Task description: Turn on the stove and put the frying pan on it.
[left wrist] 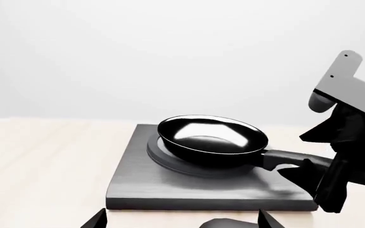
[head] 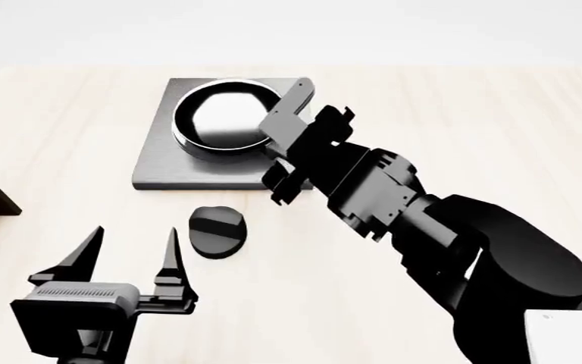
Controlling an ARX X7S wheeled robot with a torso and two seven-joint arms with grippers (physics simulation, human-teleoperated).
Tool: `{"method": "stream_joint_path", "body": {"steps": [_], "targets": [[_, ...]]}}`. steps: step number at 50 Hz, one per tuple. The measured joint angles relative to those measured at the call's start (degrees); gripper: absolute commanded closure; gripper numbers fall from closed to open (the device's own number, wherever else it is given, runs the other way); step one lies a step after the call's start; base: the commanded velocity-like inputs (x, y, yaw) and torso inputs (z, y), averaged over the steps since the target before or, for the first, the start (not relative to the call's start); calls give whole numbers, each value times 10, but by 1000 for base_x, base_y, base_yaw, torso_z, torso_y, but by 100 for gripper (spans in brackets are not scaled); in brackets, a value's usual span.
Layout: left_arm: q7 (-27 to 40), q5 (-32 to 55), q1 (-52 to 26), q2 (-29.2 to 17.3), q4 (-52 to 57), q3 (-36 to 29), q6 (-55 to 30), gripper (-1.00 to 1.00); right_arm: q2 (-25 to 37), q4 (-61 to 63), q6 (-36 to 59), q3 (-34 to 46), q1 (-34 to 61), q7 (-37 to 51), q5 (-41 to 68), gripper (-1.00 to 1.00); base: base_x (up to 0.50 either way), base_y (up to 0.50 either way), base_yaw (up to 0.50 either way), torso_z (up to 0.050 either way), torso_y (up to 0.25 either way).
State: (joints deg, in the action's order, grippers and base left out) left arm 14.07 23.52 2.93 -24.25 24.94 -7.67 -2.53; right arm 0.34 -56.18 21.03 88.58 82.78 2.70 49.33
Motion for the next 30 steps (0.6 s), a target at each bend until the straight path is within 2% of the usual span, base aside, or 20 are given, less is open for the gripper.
{"method": "stream_joint_path", "body": {"steps": [17,30], "targets": [[3,1,1,-3,4,-1,0,-100,-2,-1,10,-7,35,-71,130,-100,0,0,0,0,0],[5,1,1,-4,5,-1,1,-100,-3,-11,2,-7,61,-97,175,-100,0,0,0,0,0]]}}
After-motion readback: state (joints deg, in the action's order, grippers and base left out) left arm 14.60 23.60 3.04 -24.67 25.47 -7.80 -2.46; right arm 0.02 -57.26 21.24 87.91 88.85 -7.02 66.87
